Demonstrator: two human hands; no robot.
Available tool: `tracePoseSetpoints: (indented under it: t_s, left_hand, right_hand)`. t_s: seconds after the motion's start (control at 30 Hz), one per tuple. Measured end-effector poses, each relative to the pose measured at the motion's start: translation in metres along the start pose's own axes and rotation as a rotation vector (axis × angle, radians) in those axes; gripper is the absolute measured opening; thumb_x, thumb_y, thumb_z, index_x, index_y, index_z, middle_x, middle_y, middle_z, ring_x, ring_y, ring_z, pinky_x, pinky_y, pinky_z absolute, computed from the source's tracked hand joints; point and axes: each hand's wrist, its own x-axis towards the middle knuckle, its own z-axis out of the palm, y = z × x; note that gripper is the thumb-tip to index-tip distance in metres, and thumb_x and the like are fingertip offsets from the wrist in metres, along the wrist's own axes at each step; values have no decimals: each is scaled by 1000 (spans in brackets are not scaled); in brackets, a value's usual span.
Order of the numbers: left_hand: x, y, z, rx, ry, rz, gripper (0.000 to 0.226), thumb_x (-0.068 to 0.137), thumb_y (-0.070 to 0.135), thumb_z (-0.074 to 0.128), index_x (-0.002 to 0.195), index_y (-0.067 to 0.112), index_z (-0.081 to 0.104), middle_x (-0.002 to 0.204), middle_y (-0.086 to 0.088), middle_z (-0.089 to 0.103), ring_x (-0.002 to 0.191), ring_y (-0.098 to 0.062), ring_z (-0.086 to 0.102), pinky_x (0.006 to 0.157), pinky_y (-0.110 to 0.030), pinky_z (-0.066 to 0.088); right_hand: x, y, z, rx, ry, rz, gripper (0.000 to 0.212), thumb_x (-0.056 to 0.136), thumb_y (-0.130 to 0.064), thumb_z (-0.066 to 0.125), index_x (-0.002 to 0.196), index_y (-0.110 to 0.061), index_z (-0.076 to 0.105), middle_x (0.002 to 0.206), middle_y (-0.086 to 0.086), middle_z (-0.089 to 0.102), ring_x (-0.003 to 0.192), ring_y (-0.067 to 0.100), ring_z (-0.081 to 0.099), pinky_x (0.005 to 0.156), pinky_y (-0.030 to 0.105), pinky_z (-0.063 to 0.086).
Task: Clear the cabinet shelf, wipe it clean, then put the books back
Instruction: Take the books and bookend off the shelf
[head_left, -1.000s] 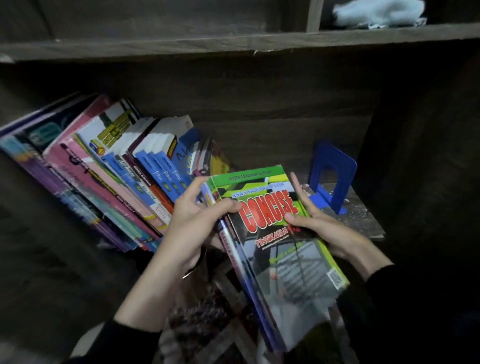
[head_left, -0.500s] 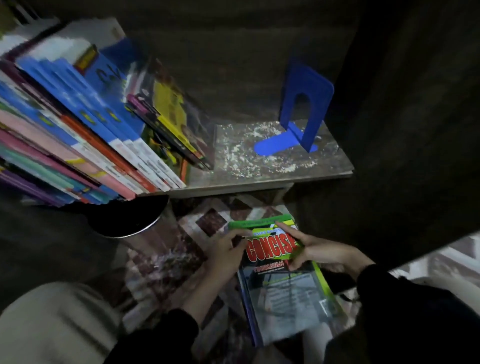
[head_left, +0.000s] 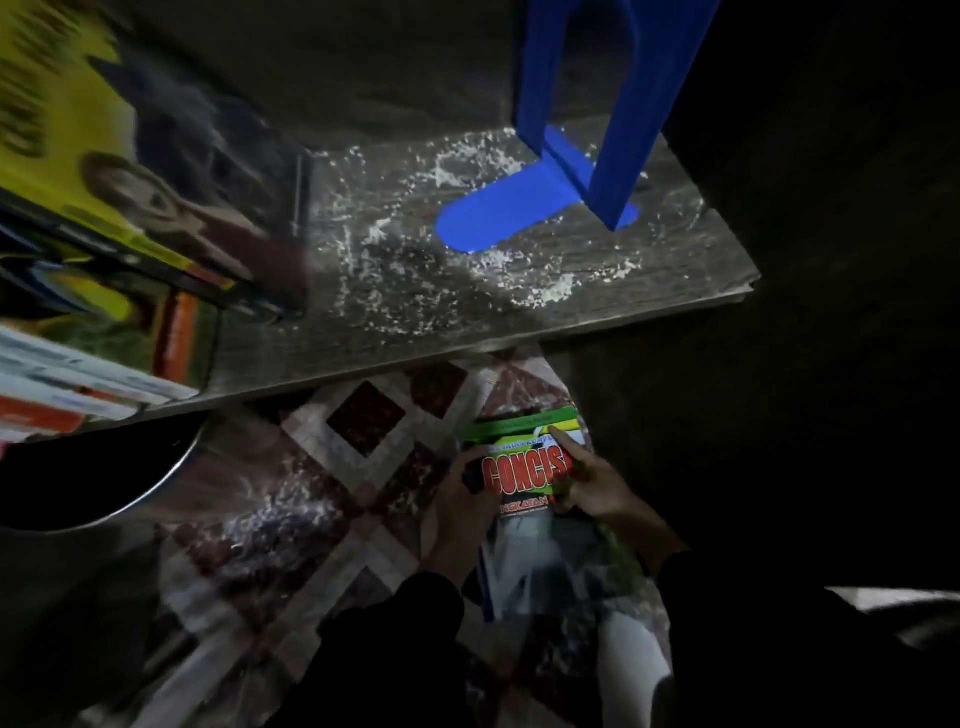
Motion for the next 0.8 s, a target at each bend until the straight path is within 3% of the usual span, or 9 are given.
tracePoseSetpoints:
  t_s: [0.13,0.23,0.3,0.37,0.47,0.57,0.63,0.7,0.8]
  left_hand:
    - [18,-17,4,-10,-5,34,47,71,-23,56,114,-4,60,103,-19,67,94,-29,63,78,-42,51]
    - [27,-27,8,-9,1,30,52,67,-30,56,112,-4,58,100,-8,66,94,-23,62,73,-31,54]
    - [31,-31,10,7,3,65,54,68,-34,50,110,-1,57,100,-6,64,92,-17,62,75,-25,52]
    - [31,-34,11,39,0,110,54,68,-32,48,110,0,57,108,-11,62,99,-17,60,83,-27,50]
    - [30,-30,9,137,-23,121,51,66,-20,52,111,4,55,112,-10,59,101,-17,58,83,-23,49]
    - [38,-36,7,282,-62,111,49,65,-11,54,103,19,54,105,-7,63,100,-26,60,87,-42,51]
    - [55,-56,5,428,-115,90,46,65,1,57,107,19,55,106,-12,64,101,-33,62,86,-49,50]
    - [39,-28,2,579,-184,30,50,64,15,54,114,14,58,113,-17,64,107,-38,61,91,-46,49]
    - [4,20,-10,725,-236,-27,36,93,14,52,127,5,56,129,-15,57,120,-31,53,97,-32,42]
  right_hand:
    - [19,10,1,6,4,9,84,81,17,53,145,-34,35,119,1,58,85,12,59,72,28,54]
    - [28,25,6,-39,43,8,83,84,8,53,138,-53,36,121,0,62,86,27,66,76,42,57]
    - [29,26,6,-7,55,27,82,85,9,51,137,-54,39,115,-1,63,80,23,65,68,35,56]
    - [29,26,7,-26,74,18,82,84,12,49,139,-48,37,110,4,64,77,18,59,64,28,51]
    - [21,20,9,-214,131,-22,89,80,5,56,142,-49,23,115,14,54,95,20,48,74,20,41]
    - [16,13,10,-448,149,-73,90,81,-1,60,148,-39,13,125,14,51,107,24,46,82,11,34]
    - [11,3,13,-575,118,21,89,85,-9,61,151,-38,10,137,19,38,122,34,40,100,27,34]
    - [5,-4,15,-665,143,113,81,86,-19,61,150,-39,16,141,22,29,129,40,30,105,44,32]
    - [-9,-18,17,-661,149,90,53,87,-44,55,138,-36,42,134,18,42,125,38,38,101,44,36]
